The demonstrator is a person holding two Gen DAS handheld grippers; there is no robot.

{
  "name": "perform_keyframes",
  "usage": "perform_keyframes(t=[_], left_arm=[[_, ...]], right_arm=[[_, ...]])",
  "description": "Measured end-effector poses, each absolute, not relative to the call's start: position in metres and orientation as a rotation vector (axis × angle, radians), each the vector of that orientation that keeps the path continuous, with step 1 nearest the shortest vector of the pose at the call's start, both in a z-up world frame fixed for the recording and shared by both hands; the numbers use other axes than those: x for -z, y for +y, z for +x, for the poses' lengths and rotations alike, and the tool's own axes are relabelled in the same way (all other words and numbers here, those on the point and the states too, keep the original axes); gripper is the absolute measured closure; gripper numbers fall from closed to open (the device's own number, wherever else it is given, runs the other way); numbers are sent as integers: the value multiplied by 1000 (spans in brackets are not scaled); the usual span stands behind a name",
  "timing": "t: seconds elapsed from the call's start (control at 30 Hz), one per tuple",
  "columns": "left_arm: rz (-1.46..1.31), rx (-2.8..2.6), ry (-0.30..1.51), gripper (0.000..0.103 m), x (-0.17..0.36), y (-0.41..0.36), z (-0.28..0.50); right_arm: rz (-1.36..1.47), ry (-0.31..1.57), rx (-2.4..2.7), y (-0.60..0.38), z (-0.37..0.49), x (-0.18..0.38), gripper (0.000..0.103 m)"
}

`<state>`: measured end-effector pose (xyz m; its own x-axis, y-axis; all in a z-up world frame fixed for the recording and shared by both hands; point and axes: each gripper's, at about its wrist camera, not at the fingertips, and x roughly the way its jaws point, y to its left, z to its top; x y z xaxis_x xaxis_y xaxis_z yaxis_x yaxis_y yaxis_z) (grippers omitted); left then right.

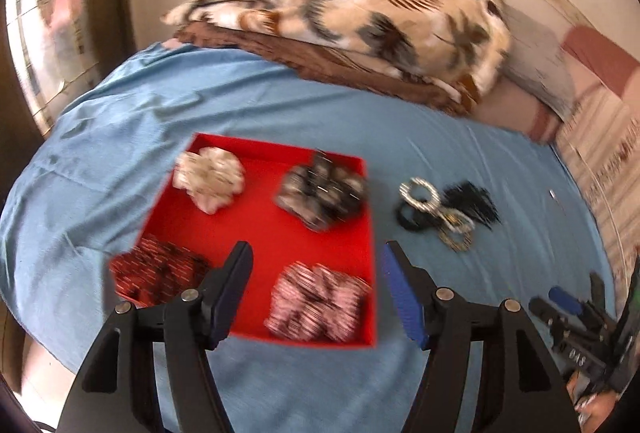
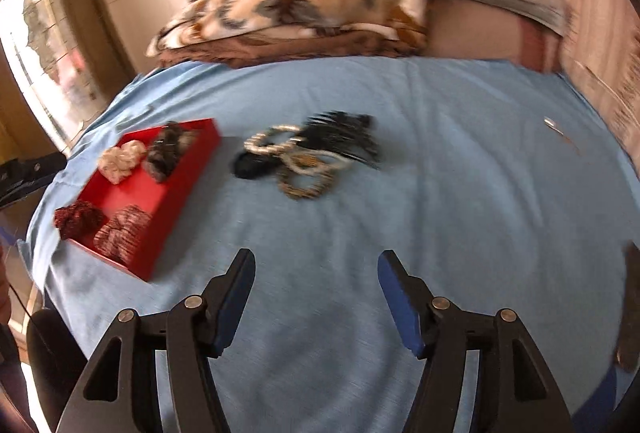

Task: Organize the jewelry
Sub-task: 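Withdraw both tools from the tray toward the bracelets and clip, then grasp the pearl bracelet with the left tool while the right grasps the black claw clip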

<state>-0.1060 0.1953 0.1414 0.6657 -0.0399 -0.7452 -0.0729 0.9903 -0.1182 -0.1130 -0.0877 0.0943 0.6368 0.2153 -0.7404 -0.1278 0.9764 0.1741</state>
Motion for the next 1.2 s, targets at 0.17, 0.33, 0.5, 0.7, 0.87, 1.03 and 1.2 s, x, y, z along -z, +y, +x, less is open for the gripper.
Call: perform_keyframes(t=[0.17, 0.33, 0.5, 0.7, 0.87, 1.03, 1.2], left_arm=[[-101, 37, 861, 37, -136, 158, -113], [-89, 88, 879, 37, -130, 135, -98], [-100, 135, 910, 37, -124, 122, -55], [-81, 158, 989, 54, -96, 97, 19], [-87, 162, 1059, 65, -64, 88, 75], [-92, 150, 1120, 65, -33, 93, 115], [-38, 150, 1122, 65, -21, 89, 125]], right_arm=[[135, 845, -156, -119, -126, -95, 33], [153, 853, -147, -129, -121, -87, 32], [173, 862, -167, -129, -96, -80, 32], [173, 871, -207, -122, -47, -73, 32], [127, 874, -233, -112, 3, -66, 32], [111, 885, -277, -104, 42, -59, 32], [89, 903, -332, -90, 63, -50, 32]])
